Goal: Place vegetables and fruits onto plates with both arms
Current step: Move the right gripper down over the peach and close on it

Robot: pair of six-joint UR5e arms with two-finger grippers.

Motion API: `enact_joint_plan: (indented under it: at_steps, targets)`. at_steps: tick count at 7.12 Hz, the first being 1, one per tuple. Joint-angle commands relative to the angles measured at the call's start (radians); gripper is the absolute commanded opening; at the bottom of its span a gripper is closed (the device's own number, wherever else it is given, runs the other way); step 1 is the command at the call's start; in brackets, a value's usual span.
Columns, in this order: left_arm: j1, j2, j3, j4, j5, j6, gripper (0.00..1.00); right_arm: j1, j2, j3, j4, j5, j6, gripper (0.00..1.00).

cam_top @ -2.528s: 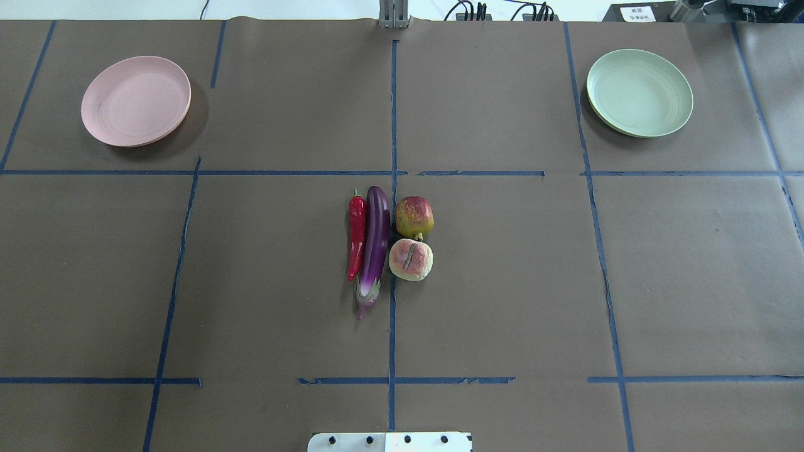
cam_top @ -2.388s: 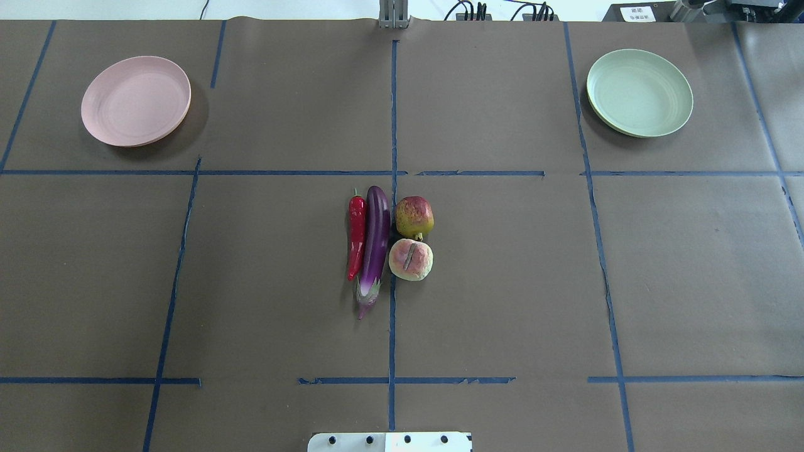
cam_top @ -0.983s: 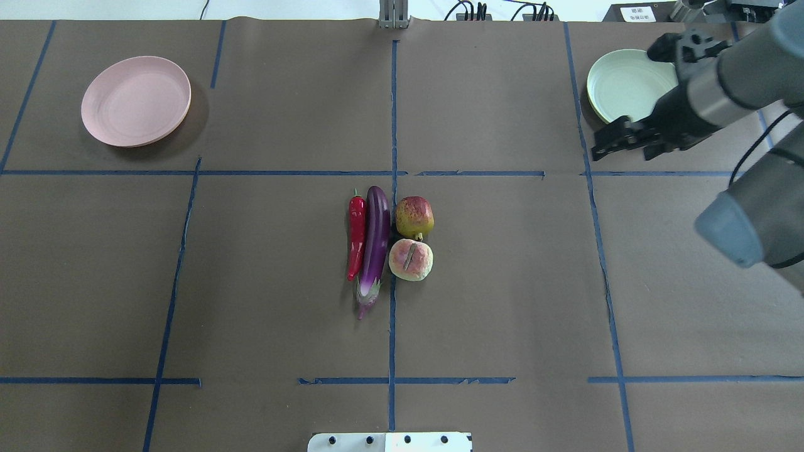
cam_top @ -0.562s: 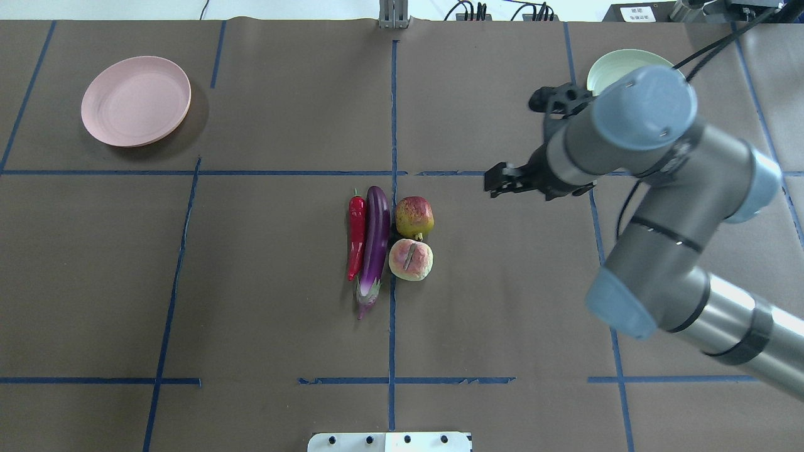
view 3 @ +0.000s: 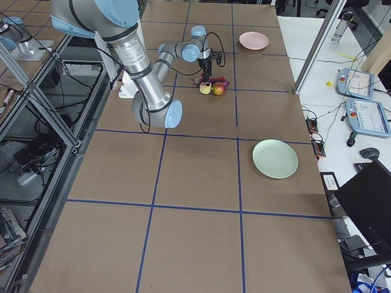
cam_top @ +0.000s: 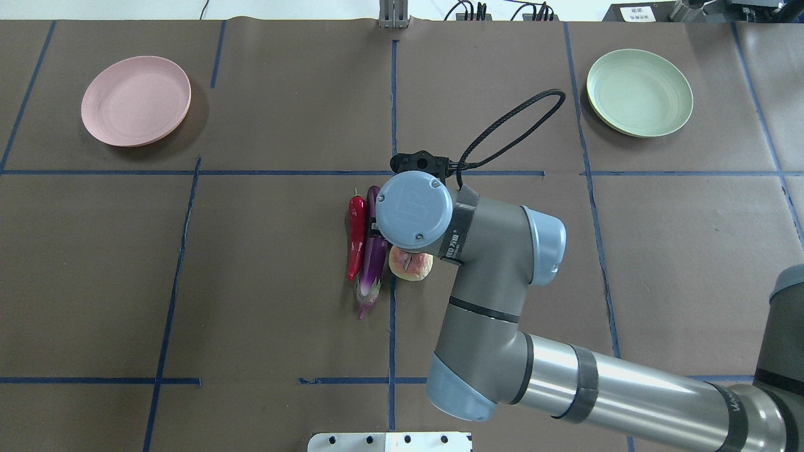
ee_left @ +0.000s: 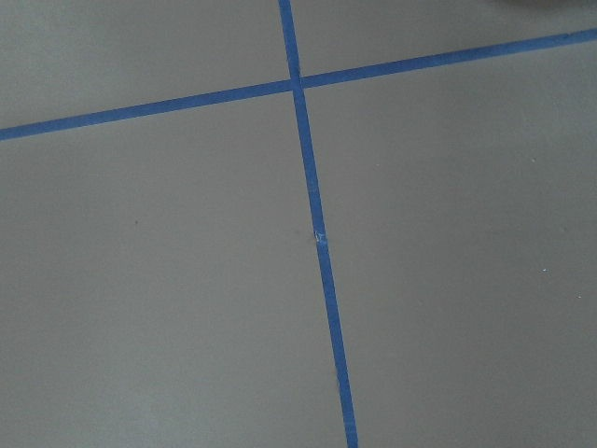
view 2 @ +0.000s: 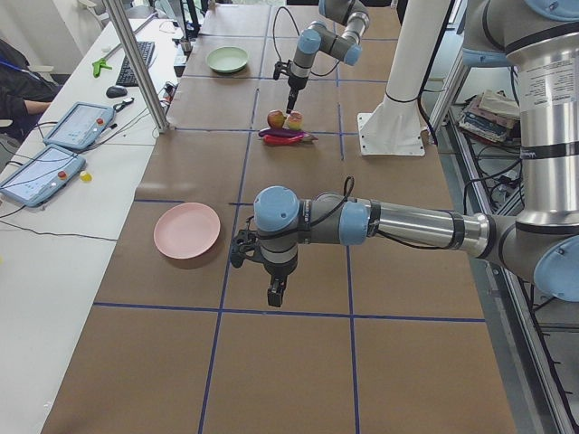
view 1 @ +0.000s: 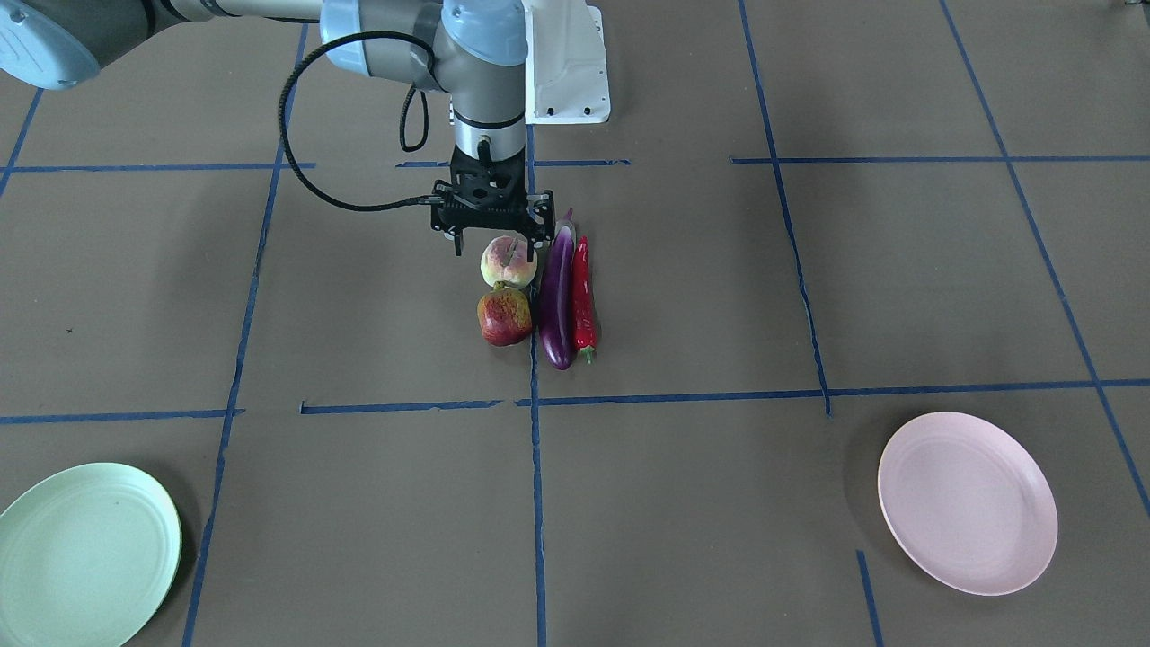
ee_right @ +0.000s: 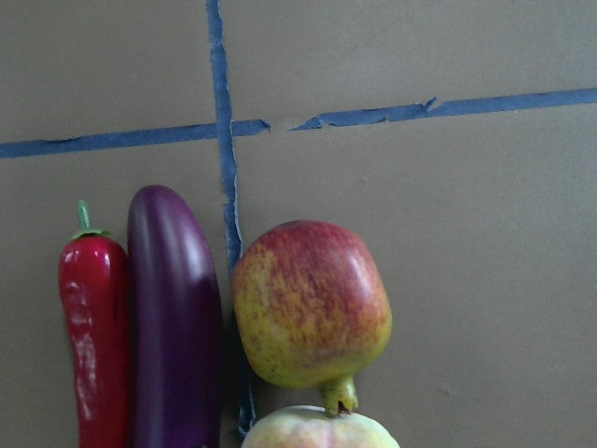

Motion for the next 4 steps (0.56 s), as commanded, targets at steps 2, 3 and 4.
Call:
enact_joint_plan:
  at_steps: [2,3,4]
  targets:
    - [0.002,0.000,0.002,-0.001,0.000,0.000,1.00,-0.027,0.033,-0.093,-0.001,-0.039,-0.015,1.00]
    - [0.002,0.000,0.007,-0.003,-0.002,0.000,1.00,-0.039,0.028,-0.108,-0.002,-0.056,-0.031,1.00]
    - [0.003,0.000,0.010,-0.003,-0.002,0.000,1.00,-0.049,0.028,-0.113,-0.002,-0.056,-0.034,1.00]
